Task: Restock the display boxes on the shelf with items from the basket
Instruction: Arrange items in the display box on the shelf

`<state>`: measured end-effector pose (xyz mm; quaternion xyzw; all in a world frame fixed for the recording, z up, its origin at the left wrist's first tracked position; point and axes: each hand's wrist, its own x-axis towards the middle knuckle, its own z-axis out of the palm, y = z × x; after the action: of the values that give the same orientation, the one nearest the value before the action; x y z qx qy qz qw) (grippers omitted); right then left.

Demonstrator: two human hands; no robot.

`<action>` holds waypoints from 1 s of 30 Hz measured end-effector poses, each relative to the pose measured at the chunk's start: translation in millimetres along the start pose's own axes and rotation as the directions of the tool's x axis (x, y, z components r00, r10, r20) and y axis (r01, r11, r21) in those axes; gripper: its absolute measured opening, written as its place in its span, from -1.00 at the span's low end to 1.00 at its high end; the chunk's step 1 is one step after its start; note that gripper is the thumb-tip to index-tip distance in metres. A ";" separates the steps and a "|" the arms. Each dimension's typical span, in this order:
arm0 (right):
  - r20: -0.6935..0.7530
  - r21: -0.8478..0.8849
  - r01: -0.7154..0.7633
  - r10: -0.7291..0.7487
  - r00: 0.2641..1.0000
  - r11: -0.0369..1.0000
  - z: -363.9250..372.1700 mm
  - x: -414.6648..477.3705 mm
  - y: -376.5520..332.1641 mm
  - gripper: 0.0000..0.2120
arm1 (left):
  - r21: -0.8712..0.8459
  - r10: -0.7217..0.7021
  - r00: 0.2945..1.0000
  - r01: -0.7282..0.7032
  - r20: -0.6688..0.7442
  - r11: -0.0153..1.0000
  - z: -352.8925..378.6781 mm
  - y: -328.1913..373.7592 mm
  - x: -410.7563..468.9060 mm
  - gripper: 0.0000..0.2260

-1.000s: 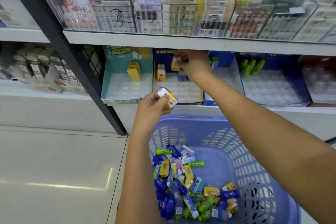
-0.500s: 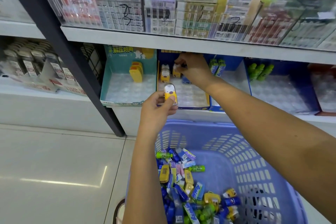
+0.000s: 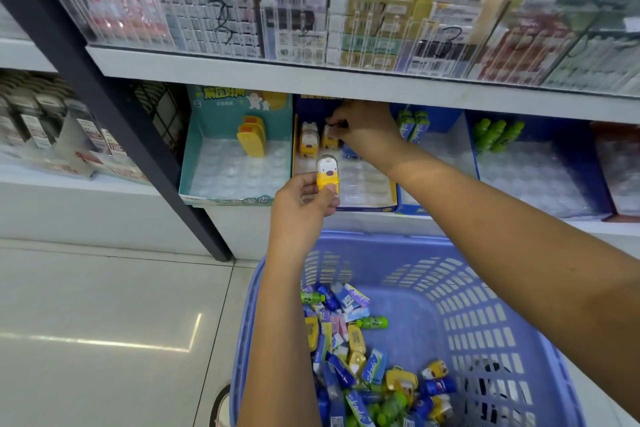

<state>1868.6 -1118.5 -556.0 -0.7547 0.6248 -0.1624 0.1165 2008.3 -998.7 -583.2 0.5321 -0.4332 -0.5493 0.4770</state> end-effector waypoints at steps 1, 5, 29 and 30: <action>0.024 -0.035 -0.001 0.002 1.000 0.999 -0.4 2.2 -1.6 -0.72 | 0.004 0.004 1.000 -0.004 -0.008 1.000 1.1 -0.3 0.0 -0.86; 0.142 -0.086 -0.057 0.069 0.987 0.995 -8.8 1.9 -6.7 -0.69 | 0.006 0.009 0.999 -0.009 -0.043 1.000 5.2 0.7 -1.3 -0.86; -0.031 0.036 0.061 -0.060 0.998 0.997 -14.3 -26.0 -7.0 -0.79 | 0.791 0.057 0.954 -0.276 0.294 0.546 14.3 -11.2 -7.5 -0.51; -0.008 0.045 0.056 -0.056 0.998 0.997 -15.1 -24.4 -7.1 -0.79 | 0.788 0.054 0.954 -0.274 0.293 0.551 13.7 -10.8 -6.6 -0.51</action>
<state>1865.0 -1092.8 -541.8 -0.7685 0.6002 -0.1823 0.1266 1993.8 -990.9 -591.9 0.5803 -0.7394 -0.2962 0.1696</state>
